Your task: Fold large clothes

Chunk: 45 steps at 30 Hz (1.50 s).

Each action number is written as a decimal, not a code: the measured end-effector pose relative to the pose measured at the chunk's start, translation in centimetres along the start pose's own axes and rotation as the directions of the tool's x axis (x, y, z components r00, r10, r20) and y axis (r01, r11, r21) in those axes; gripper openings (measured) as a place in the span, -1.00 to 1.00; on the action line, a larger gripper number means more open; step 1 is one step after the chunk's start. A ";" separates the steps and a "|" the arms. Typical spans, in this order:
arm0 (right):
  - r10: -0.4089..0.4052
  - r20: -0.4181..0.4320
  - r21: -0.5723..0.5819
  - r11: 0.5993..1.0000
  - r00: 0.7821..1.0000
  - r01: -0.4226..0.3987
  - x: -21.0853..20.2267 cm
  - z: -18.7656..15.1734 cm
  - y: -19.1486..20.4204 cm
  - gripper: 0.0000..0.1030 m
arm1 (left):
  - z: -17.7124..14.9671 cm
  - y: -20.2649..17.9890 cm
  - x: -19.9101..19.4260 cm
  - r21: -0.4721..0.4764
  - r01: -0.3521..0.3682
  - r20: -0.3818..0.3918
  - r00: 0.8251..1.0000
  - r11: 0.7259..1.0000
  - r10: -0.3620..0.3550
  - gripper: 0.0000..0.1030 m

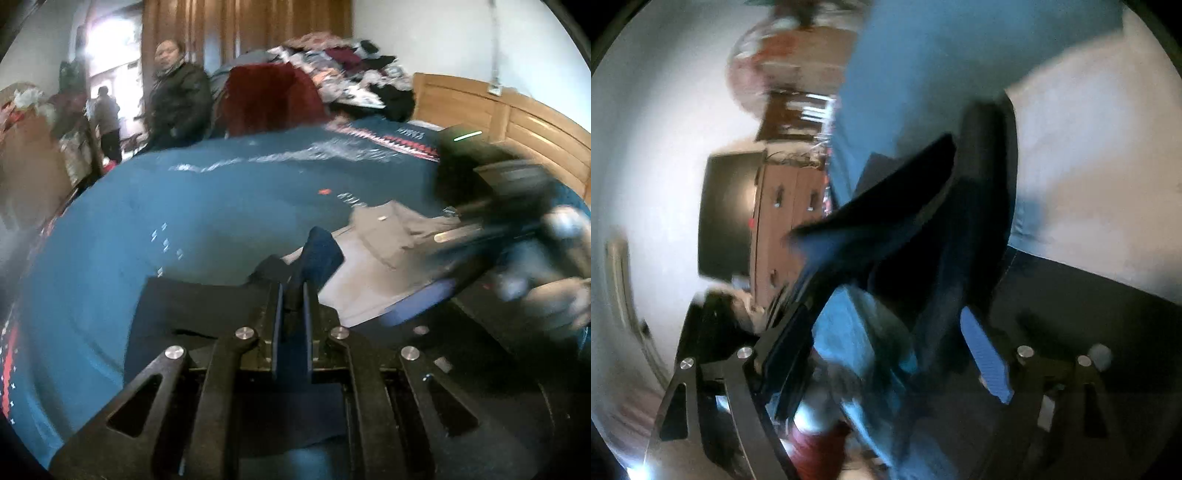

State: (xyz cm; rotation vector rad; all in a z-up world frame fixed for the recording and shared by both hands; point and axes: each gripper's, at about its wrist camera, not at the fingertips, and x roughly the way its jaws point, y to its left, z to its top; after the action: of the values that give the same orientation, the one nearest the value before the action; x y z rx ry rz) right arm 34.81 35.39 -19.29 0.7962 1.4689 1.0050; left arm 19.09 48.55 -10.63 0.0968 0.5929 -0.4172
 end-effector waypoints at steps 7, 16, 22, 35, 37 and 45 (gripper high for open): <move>0.219 0.090 0.192 0.953 0.972 -0.233 -1.3 0.8 -3.7 0.79 | -1.5 -0.4 1.5 0.006 0.007 -0.025 1.000 1.000 -0.007 -0.86; 0.120 0.079 0.182 0.974 0.990 -0.133 1.5 1.7 -4.2 -0.37 | -2.7 -4.1 1.8 0.077 0.035 -0.056 0.998 0.996 -0.031 -0.85; -0.063 0.225 -0.030 0.997 0.972 0.071 -7.8 0.4 -1.7 -0.71 | -2.7 -3.9 -3.5 -0.047 0.045 0.058 0.997 0.998 -0.042 -0.37; -0.390 0.370 0.098 0.919 0.843 0.382 -27.9 -1.4 -13.0 -0.71 | -2.2 -2.7 -0.2 -0.136 -0.129 -0.089 0.989 0.982 0.118 -0.03; -0.416 0.359 0.092 0.907 0.836 0.412 -27.2 -0.8 -14.1 -0.71 | -1.8 -4.0 2.0 -0.104 -0.111 -0.140 0.985 0.988 0.096 -0.03; -0.429 0.384 0.137 0.902 0.818 0.409 -28.8 -3.9 -18.1 -0.71 | -3.3 -5.9 7.5 0.017 -0.171 -0.373 0.913 0.985 0.165 -0.06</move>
State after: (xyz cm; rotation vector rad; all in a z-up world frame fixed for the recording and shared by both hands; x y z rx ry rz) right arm 36.02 1.52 -23.90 0.6265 1.2298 0.4332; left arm 20.58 41.16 -17.43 0.2136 0.9568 -0.2251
